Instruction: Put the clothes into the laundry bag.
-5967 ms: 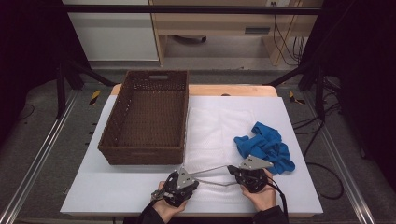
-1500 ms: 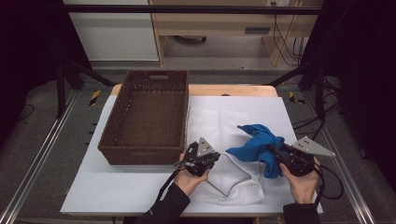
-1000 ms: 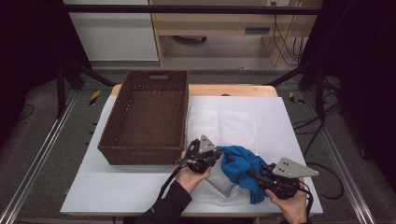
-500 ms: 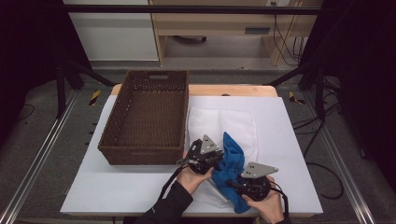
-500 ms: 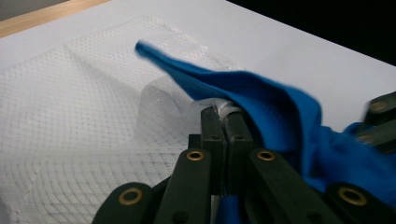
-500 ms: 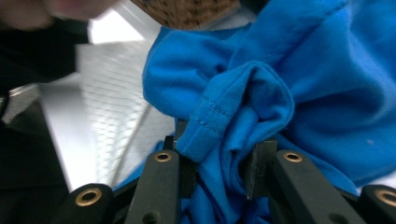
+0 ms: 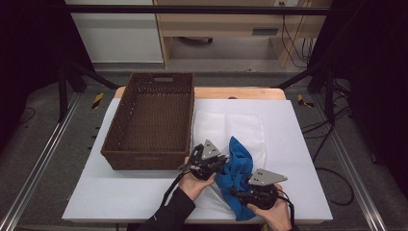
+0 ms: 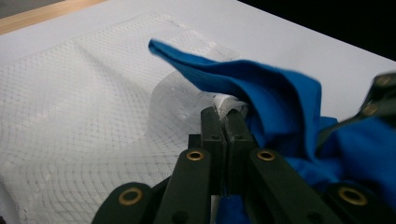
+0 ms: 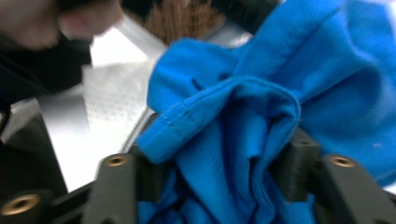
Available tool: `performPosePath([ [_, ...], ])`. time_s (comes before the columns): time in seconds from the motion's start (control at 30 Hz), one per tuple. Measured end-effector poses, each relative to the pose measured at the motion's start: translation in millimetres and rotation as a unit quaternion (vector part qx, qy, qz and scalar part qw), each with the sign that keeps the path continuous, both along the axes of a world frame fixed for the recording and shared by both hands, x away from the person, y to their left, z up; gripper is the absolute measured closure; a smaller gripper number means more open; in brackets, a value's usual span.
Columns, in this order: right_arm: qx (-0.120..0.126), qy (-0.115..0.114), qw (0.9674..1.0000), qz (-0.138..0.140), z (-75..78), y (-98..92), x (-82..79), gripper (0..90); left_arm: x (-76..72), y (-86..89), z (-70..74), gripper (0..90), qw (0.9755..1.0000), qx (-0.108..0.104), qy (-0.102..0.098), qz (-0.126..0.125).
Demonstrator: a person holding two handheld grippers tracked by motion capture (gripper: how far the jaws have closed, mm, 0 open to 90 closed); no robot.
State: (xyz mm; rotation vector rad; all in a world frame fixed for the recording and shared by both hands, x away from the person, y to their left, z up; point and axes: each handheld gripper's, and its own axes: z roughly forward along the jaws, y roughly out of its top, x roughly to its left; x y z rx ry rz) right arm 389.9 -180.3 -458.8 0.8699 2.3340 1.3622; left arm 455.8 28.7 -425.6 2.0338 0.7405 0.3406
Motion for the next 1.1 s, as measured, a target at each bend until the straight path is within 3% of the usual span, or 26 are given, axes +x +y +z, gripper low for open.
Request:
performPosePath([
  [0.1,0.016,-0.021,0.9996,-0.012,11.4,-8.7,-6.3,33.6,0.1,0.8,-0.8,89.1,1.0000,0.000,0.001,0.001],
  [0.23,0.010,-0.032,0.9985,-0.043,16.6,-19.5,-4.7,23.6,0.7,0.9,-1.6,89.1,1.0000,0.003,0.001,0.000],
  [0.4,-0.002,-0.005,0.9975,-0.071,4.4,-29.0,6.9,14.8,-0.1,1.2,-1.6,89.1,1.0000,0.005,-0.001,-0.003],
  [0.47,0.002,0.025,0.9965,-0.080,-8.0,-31.7,14.7,15.0,-0.8,1.1,-1.5,89.1,1.0000,0.006,-0.002,-0.005],
  [0.57,0.007,0.046,0.9965,-0.069,-18.1,-30.1,19.8,25.5,-1.8,0.6,-1.6,89.1,1.0000,0.006,-0.003,-0.007],
  [0.7,0.010,0.036,0.9983,-0.046,-18.0,-27.7,19.3,57.4,-2.5,0.2,-1.3,89.1,0.9999,0.007,-0.004,-0.009],
  [0.77,0.012,0.031,0.9985,-0.045,-14.8,-29.3,18.2,65.0,-2.4,0.7,0.0,89.1,0.9999,0.004,-0.005,-0.008],
  [0.93,0.015,0.000,0.9995,-0.027,2.4,-28.7,7.5,69.5,0.2,3.0,6.3,89.1,1.0000,-0.002,-0.008,0.000],
  [1.1,0.003,-0.020,0.9997,0.011,16.6,-10.0,0.3,69.2,1.9,2.3,11.8,89.1,1.0000,-0.002,-0.007,0.000],
])
